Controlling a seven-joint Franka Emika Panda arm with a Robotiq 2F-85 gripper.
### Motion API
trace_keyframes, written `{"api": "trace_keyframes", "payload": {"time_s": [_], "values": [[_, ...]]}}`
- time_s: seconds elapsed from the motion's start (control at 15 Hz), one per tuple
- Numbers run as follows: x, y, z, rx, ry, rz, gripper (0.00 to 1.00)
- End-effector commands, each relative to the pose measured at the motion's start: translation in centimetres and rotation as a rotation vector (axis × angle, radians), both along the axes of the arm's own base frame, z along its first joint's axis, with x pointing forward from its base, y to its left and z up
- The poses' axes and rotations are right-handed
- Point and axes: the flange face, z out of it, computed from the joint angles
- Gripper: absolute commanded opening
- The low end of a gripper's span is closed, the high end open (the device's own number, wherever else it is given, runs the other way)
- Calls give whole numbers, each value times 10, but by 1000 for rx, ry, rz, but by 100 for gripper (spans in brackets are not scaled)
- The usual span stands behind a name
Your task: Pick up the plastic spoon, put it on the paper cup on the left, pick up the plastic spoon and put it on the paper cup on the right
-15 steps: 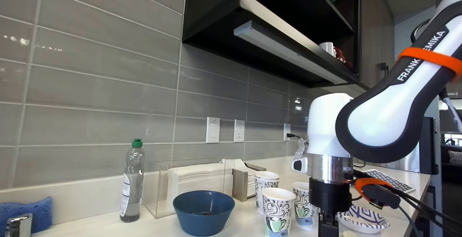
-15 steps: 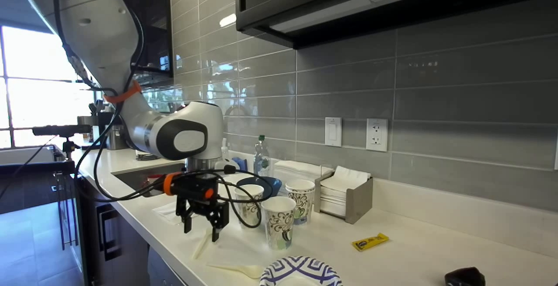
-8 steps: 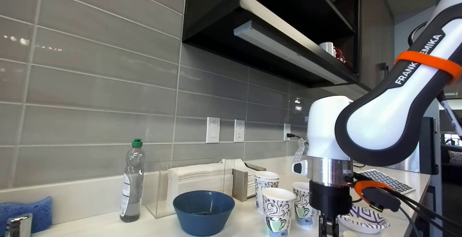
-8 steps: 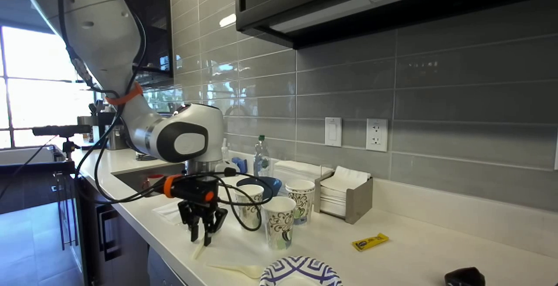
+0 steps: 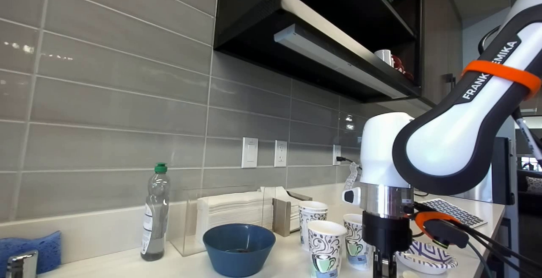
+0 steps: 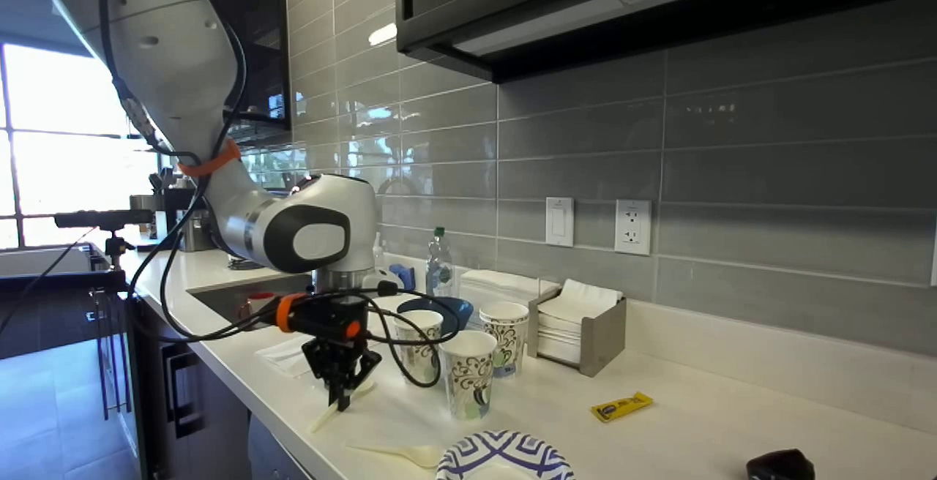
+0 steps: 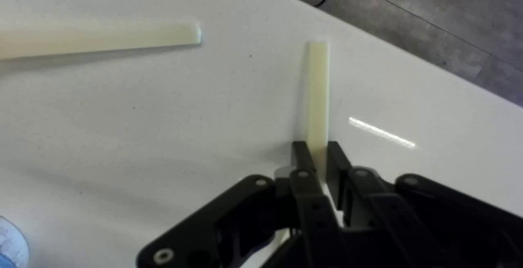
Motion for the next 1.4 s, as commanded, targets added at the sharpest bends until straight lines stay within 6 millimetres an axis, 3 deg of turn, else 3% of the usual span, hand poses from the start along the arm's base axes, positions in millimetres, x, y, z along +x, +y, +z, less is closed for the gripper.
{"api": "trace_keyframes", "payload": {"time_s": [0.0, 0.27, 0.6, 0.87, 1.13, 1.33], "values": [[-3, -3, 19, -7, -24, 15, 3], [-9, -1, 56, -42, -31, 56, 3], [-15, 4, 124, -62, -10, 131, 3], [-4, 2, 174, -54, -27, 153, 3], [25, -12, 192, -37, -54, 144, 3], [51, -21, 188, -23, -53, 140, 3]]}}
